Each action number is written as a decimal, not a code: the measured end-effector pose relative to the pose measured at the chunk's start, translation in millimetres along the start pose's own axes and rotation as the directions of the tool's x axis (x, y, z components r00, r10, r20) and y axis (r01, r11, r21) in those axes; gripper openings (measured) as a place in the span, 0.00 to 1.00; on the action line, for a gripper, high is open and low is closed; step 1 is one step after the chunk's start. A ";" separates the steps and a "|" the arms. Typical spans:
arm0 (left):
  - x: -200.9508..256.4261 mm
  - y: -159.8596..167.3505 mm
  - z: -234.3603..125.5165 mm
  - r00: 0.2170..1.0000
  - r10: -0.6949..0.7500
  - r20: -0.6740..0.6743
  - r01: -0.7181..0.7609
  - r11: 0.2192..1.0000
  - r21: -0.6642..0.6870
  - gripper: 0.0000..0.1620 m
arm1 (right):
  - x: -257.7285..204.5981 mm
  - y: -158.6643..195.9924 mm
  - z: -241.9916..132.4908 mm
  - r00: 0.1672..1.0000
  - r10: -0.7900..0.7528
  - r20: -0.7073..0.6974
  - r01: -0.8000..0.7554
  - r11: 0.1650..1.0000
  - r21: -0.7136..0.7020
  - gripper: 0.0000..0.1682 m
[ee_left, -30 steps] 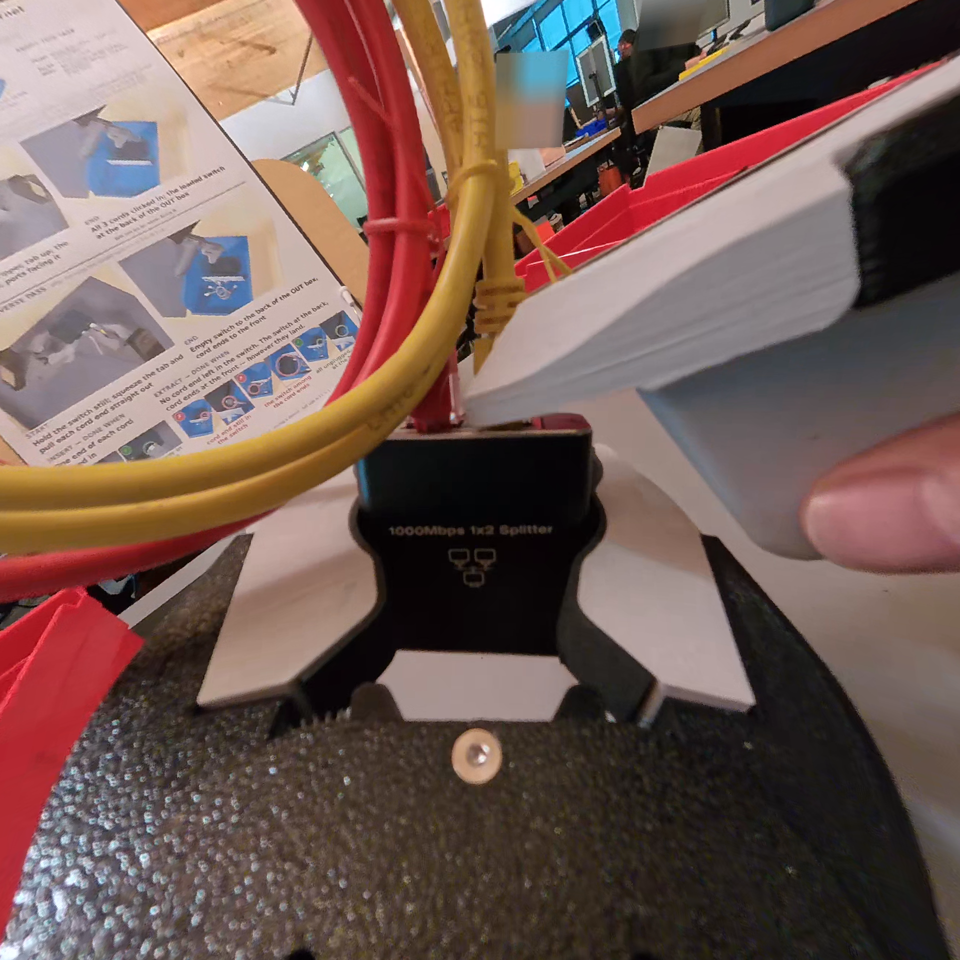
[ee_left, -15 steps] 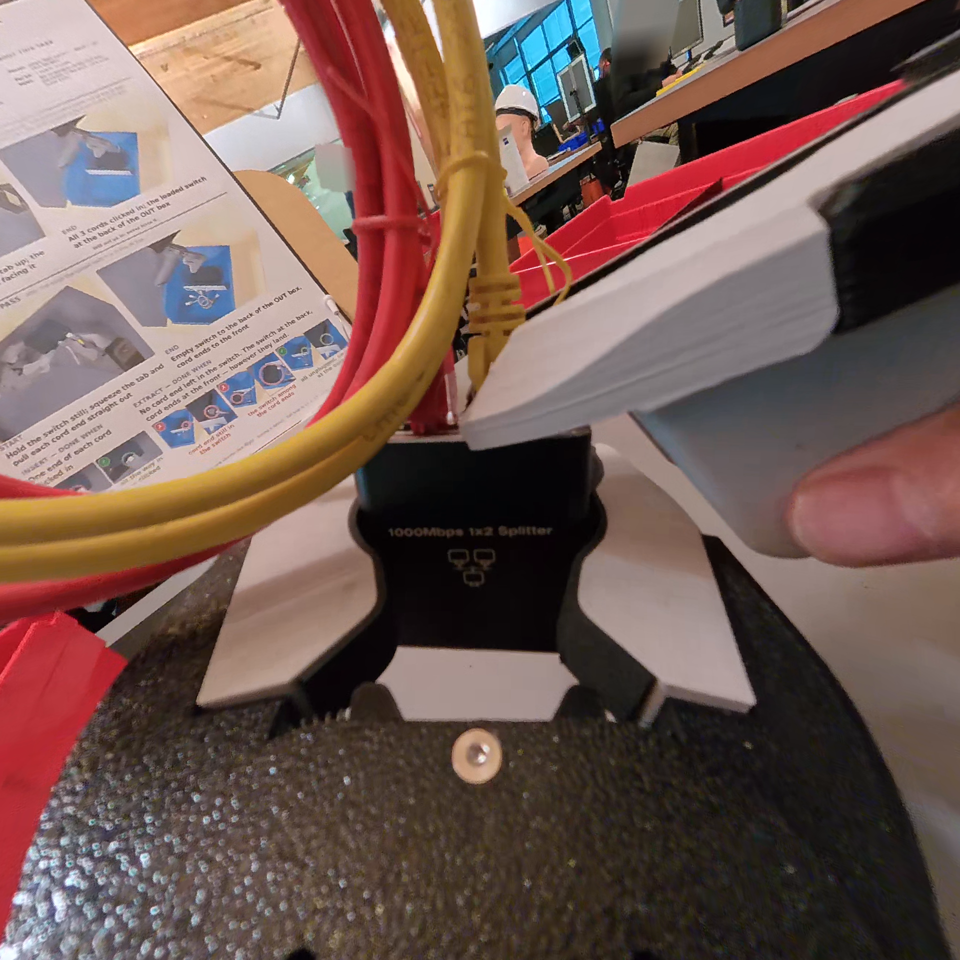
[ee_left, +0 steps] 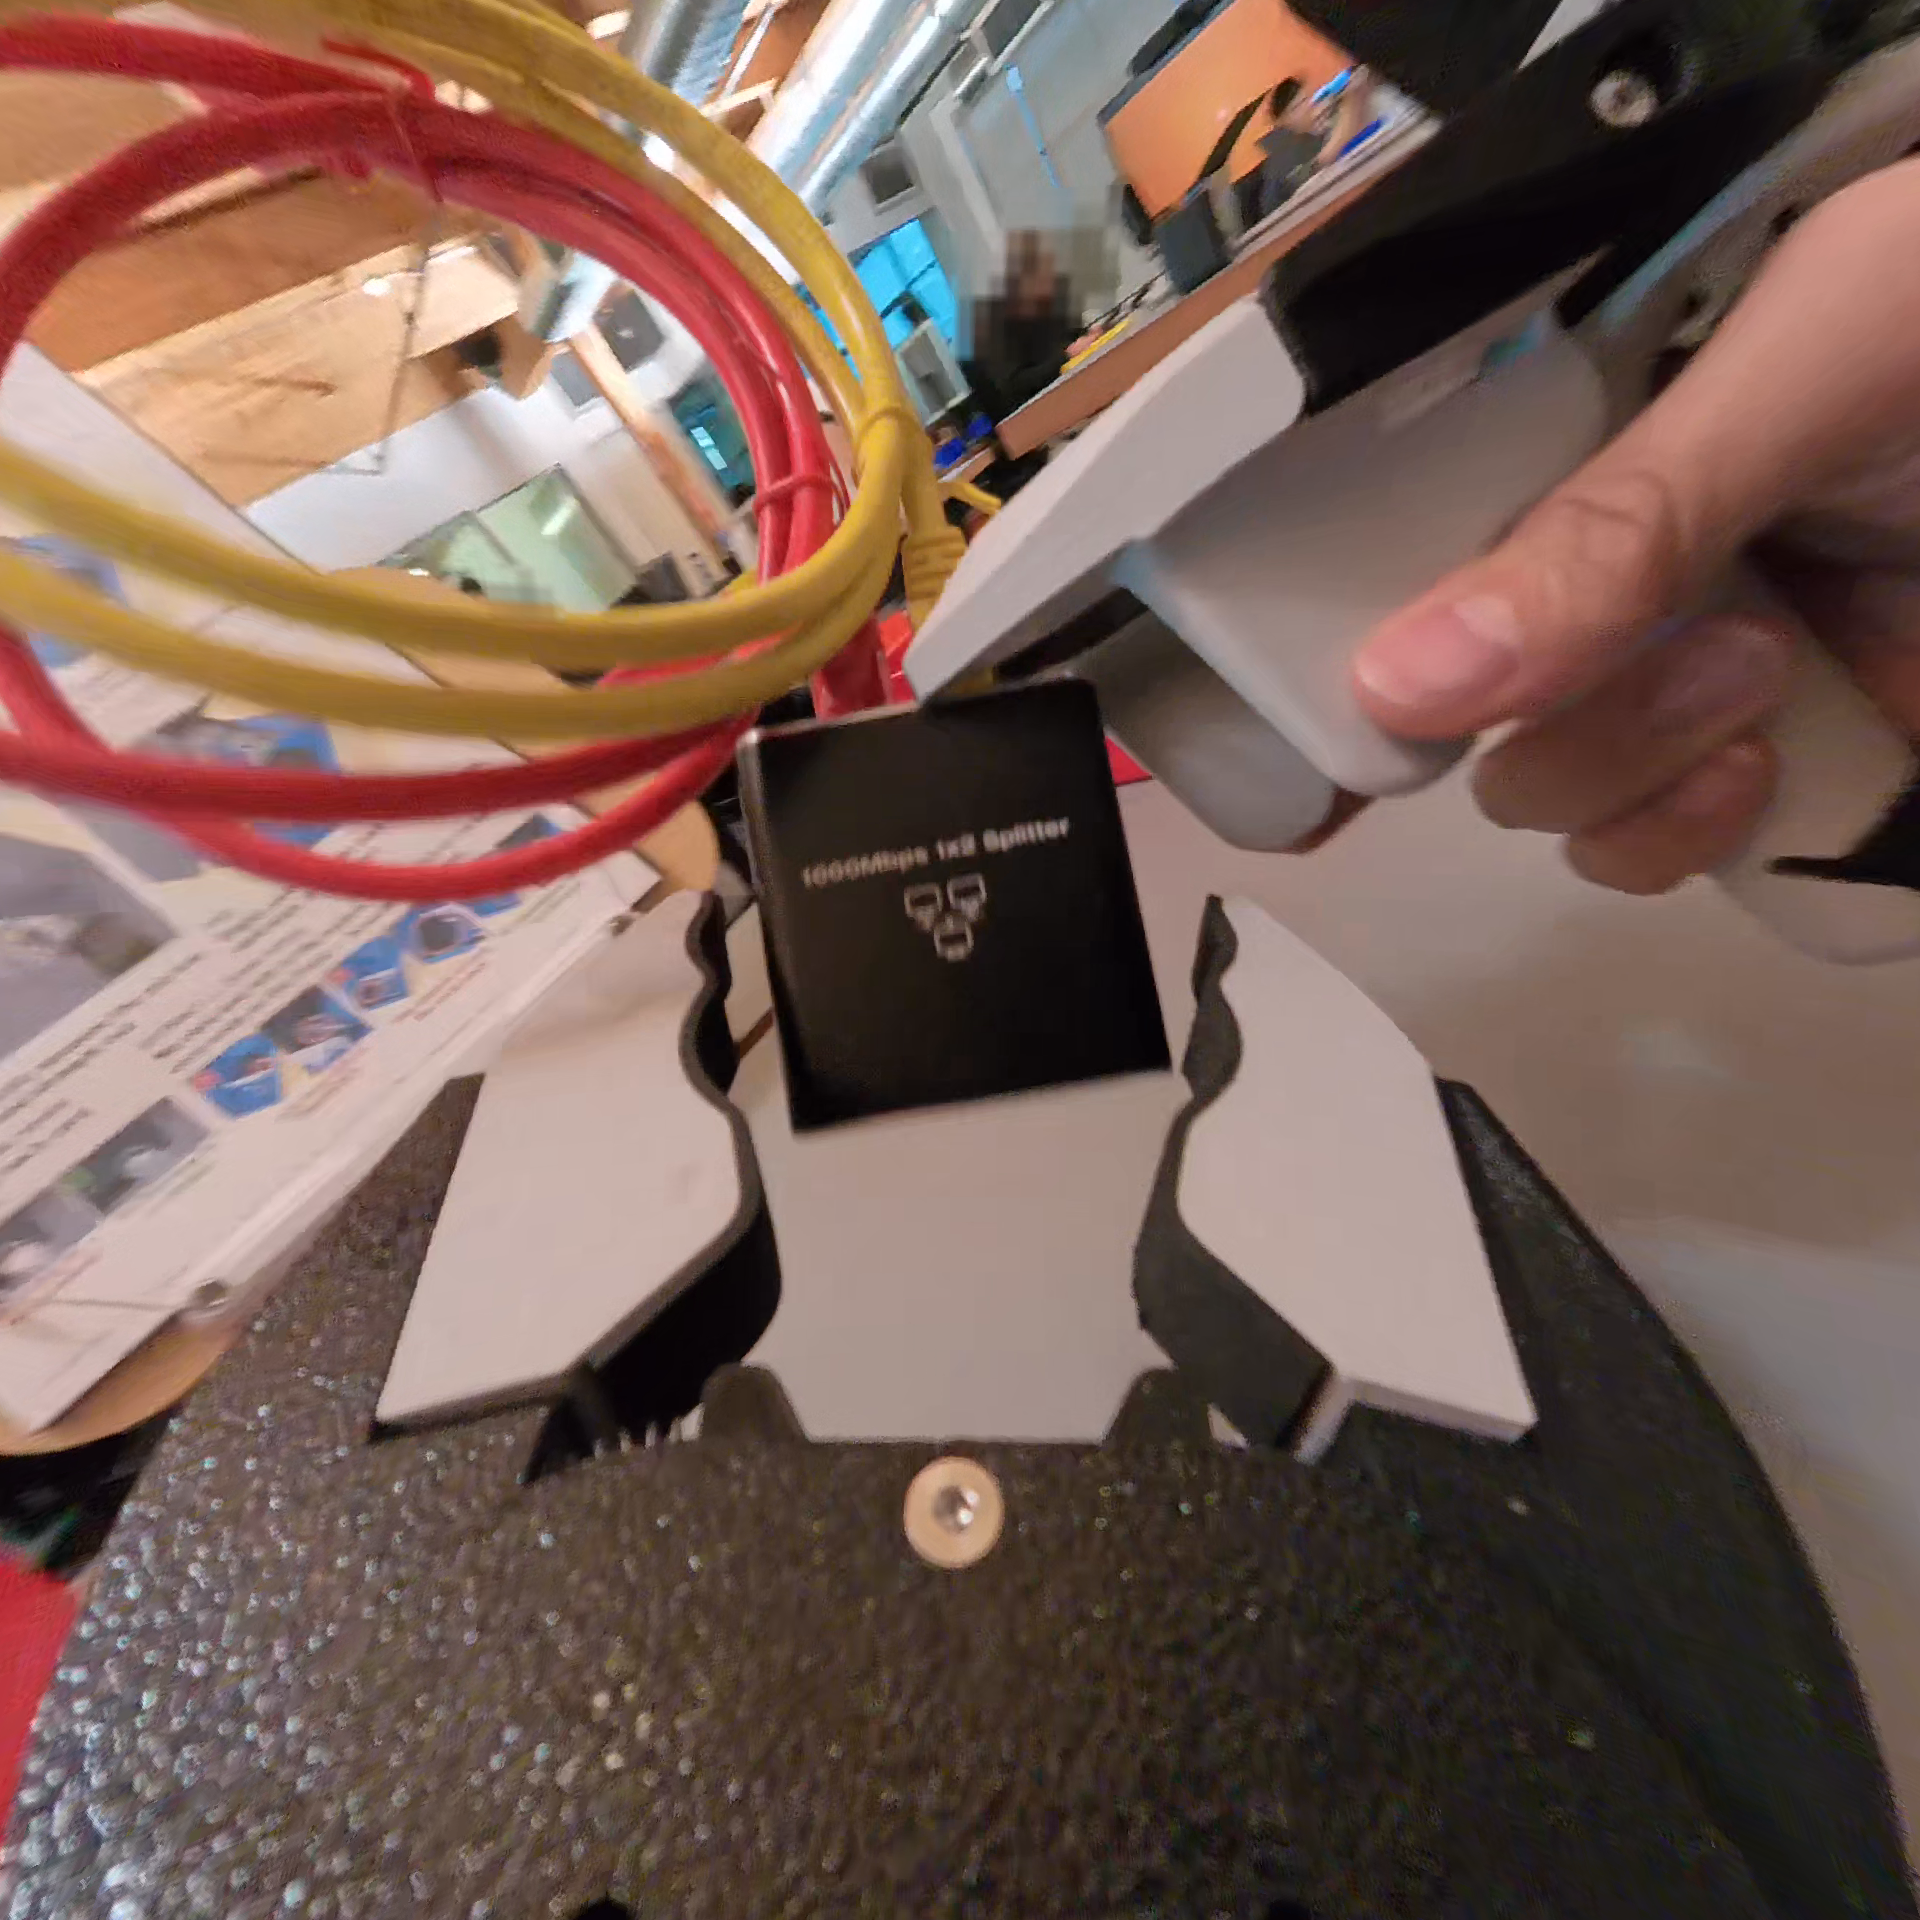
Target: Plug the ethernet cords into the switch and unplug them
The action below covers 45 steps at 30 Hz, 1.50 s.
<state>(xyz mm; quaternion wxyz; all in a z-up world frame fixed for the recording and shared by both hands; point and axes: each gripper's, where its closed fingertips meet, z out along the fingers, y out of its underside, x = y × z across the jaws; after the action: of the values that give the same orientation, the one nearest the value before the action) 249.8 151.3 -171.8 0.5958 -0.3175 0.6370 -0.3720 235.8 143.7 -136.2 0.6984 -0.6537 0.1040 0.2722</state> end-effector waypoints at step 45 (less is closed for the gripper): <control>-11.2 -32.5 -30.6 0.390 -0.703 -0.595 0.892 0.449 0.055 0.15 | -4.6 4.5 -6.0 0.986 -0.016 0.164 0.018 1.000 -0.009 0.13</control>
<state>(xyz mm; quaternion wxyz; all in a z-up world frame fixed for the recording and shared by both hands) 219.1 146.8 -137.9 0.1994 -0.3652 0.4433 -0.7940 231.0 136.8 -138.5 0.7035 -0.6336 0.0392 0.3195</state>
